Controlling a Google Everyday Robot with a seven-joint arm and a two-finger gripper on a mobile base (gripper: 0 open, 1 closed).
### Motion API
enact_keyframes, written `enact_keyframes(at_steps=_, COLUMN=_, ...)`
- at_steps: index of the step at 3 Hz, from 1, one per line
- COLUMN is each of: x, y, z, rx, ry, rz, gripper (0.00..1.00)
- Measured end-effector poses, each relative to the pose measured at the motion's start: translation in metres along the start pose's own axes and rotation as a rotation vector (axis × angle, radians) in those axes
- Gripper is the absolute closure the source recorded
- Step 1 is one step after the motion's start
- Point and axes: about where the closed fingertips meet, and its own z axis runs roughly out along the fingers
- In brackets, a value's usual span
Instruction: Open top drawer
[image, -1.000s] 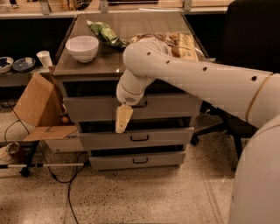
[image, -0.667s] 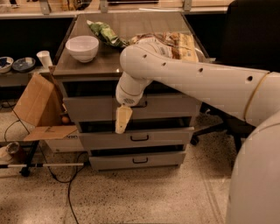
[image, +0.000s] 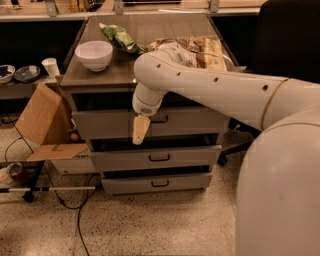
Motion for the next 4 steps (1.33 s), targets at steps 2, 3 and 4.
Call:
enact_keyframes(at_steps=2, x=0.005, y=-0.013, z=0.055, rx=-0.153, ry=0.003, rz=0.033, gripper=0.0)
enact_keyframes(at_steps=3, x=0.012, y=-0.006, z=0.063, rx=-0.194, ry=0.003, rz=0.057, gripper=0.0)
enact_keyframes(at_steps=4, x=0.019, y=0.003, z=0.046, rx=-0.166, ry=0.012, rz=0.092, gripper=0.19)
